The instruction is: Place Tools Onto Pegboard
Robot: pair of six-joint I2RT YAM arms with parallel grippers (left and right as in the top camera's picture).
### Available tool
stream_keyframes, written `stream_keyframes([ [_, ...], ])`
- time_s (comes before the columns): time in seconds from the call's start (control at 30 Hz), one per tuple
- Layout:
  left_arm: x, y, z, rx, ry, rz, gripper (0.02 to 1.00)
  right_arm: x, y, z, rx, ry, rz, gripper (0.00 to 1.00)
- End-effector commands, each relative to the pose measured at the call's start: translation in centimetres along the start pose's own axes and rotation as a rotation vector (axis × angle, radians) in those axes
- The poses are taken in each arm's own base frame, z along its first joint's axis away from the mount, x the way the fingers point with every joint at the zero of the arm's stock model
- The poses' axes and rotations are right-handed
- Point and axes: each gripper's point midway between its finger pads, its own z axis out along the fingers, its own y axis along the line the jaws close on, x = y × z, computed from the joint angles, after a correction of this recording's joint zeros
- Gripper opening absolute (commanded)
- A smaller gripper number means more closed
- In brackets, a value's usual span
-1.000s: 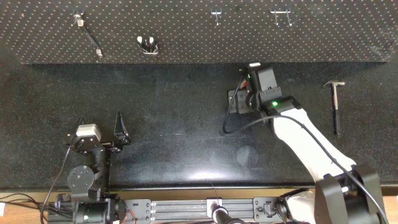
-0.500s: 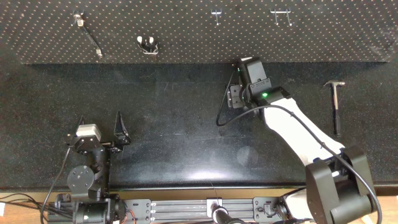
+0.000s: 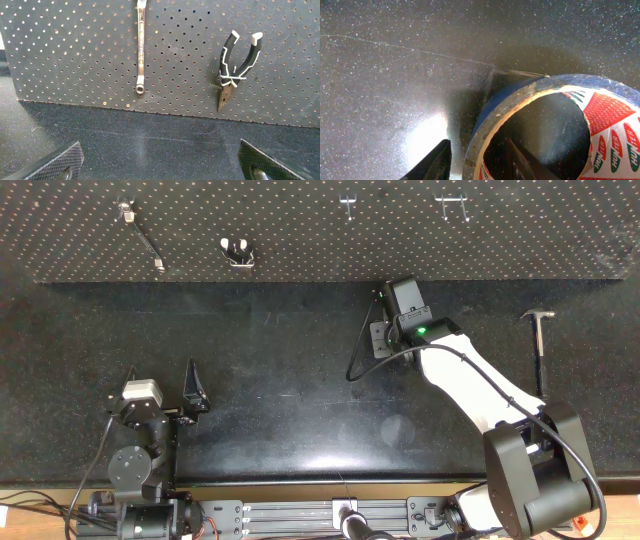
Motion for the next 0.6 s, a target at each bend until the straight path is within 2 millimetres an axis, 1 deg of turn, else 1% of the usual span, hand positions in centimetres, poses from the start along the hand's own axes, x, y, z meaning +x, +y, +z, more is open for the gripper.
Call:
stream_keyframes([
  [0.03,0.05,-0.22,-0.05,0.011,0.001,-0.012,0.996,-0.6,-0.06,-0.1,0.01,-0.011,0.003,0.29],
  [0.1,0.05,-0.22,-0.05,0.011,0.001,-0.012,0.996,-0.6,-0.06,-0.1,0.01,-0.011,0.003,0.246],
  [0.33,0.05,-0.22,-0.05,0.011,0.001,-0.012,0.996,-0.61,-0.05,-0.1,0.01,-0.012,0.002,0.187],
  [0.37,0.05,-0.22,-0.05,0.011,0.001,-0.012,0.996,-0.61,-0.05,-0.1,0.01,-0.012,0.003,0.15],
  [0.57,0.05,-0.22,-0.05,0.011,0.001,-0.012,0.996,-0.67,-0.04,-0.1,0.01,-0.014,0.003,0.132],
  [0.6,0.05,-0.22,-0.05,0.011,0.001,-0.012,0.996,-0.71,-0.04,-0.1,0.01,-0.016,0.003,0.112],
])
